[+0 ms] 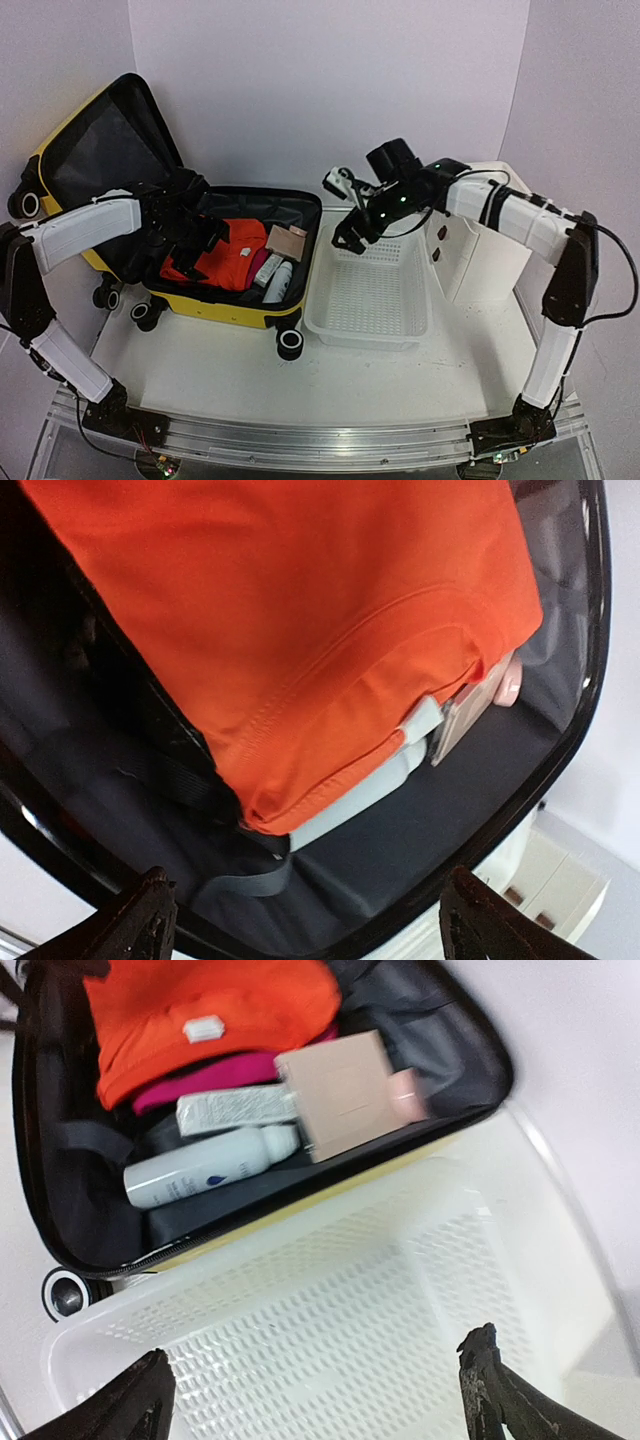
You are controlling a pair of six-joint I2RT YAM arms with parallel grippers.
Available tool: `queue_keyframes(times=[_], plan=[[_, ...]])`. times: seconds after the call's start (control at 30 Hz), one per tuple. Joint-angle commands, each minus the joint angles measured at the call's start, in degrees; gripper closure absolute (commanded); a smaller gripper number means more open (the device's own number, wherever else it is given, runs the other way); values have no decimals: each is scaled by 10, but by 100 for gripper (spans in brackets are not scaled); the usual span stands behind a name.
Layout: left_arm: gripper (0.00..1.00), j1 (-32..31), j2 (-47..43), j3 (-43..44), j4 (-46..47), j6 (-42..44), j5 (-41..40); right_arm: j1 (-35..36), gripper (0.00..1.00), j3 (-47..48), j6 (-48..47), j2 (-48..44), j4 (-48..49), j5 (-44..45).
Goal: Open, take out, and arrange the luggage
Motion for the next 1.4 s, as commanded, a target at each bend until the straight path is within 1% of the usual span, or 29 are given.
queue_keyframes(times=[0.0, 0.07, 0.17, 0.27, 0.37, 0.43, 0.53, 0.7, 0.83, 0.93, 1.07, 1.17, 1.23, 1.3, 1.37], plan=[[9, -14, 28, 80, -43, -133, -103, 6, 2, -7, 12, -72, -40, 8], [8, -14, 49, 89, -44, -147, -126, 5, 2, -14, 20, -79, -38, -6], [4, -21, 75, 88, -49, -186, -124, 5, 2, 3, 24, -79, -41, -12], [2, -38, 76, 78, -50, -215, -140, -5, 2, 8, 19, -88, -43, -4], [1, -39, 81, 56, -48, -240, -158, -31, 2, 7, 38, -97, -47, -4], [0, -39, 93, 54, -44, -238, -169, -47, 2, 2, 45, -108, -47, -9], [0, -39, 107, 44, -32, -239, -170, -57, 2, -8, 28, -126, -48, -2], [0, -39, 108, -4, 42, -271, -192, -68, 2, -17, 19, -138, -49, 4], [0, -38, 111, -13, 87, -268, -208, -68, 2, -21, 17, -138, -48, -5], [0, -38, 116, -29, 127, -271, -204, -68, 2, -24, 14, -138, -47, -11], [1, -38, 117, -52, 168, -291, -212, -68, 2, -26, 8, -138, -48, -8], [5, -38, 111, -52, 180, -283, -232, -69, 2, -27, 2, -135, -48, -9], [9, -34, 112, -46, 180, -278, -228, -69, 2, -27, 0, -132, -48, -9], [17, -32, 115, -49, 185, -291, -220, -69, 2, -25, 0, -130, -48, -12], [23, -32, 113, -46, 190, -291, -221, -69, 2, -22, 0, -128, -48, -13]])
